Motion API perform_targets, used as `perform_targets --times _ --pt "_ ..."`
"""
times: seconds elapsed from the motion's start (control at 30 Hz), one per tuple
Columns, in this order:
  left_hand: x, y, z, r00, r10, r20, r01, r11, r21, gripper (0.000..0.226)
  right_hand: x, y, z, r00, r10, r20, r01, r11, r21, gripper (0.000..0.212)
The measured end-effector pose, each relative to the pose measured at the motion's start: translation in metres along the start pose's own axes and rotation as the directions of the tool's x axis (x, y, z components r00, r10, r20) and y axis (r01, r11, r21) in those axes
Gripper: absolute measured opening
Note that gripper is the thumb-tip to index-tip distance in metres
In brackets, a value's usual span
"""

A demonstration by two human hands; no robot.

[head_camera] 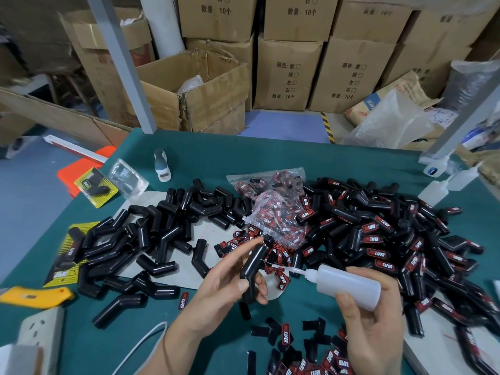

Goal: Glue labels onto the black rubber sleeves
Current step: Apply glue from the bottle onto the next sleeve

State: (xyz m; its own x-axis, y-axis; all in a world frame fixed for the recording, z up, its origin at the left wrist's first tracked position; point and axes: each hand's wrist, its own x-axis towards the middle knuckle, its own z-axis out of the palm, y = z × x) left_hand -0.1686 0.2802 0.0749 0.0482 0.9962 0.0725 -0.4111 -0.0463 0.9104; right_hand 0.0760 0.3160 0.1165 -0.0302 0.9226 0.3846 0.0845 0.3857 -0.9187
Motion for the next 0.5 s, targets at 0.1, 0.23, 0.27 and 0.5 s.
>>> perform_targets --times 0.1,0.23,0.27,0.5 --pt "0.0008 -0.0018 -0.001 1.0 0.007 0.001 -0.007 1.0 0.003 0.067 0.0011 -0.0018 0.0016 1.0 0.009 -0.012 -0.009 1.0 0.028 0.033" --pt "0.0005 -0.0026 -0.0014 1.0 0.013 -0.003 -0.013 1.0 0.011 0.066 0.0005 -0.0003 0.0017 1.0 0.02 -0.021 -0.02 0.999 0.03 0.033" --pt "0.0001 -0.0025 -0.0016 1.0 0.013 -0.003 -0.013 1.0 0.012 0.066 0.0001 0.0006 0.0016 1.0 0.021 -0.021 -0.02 0.999 0.033 0.033" --pt "-0.0006 -0.0015 -0.0015 1.0 0.016 0.0 -0.016 1.0 -0.002 0.066 -0.0001 0.0037 0.001 0.999 0.013 -0.044 -0.012 0.999 0.031 0.034"
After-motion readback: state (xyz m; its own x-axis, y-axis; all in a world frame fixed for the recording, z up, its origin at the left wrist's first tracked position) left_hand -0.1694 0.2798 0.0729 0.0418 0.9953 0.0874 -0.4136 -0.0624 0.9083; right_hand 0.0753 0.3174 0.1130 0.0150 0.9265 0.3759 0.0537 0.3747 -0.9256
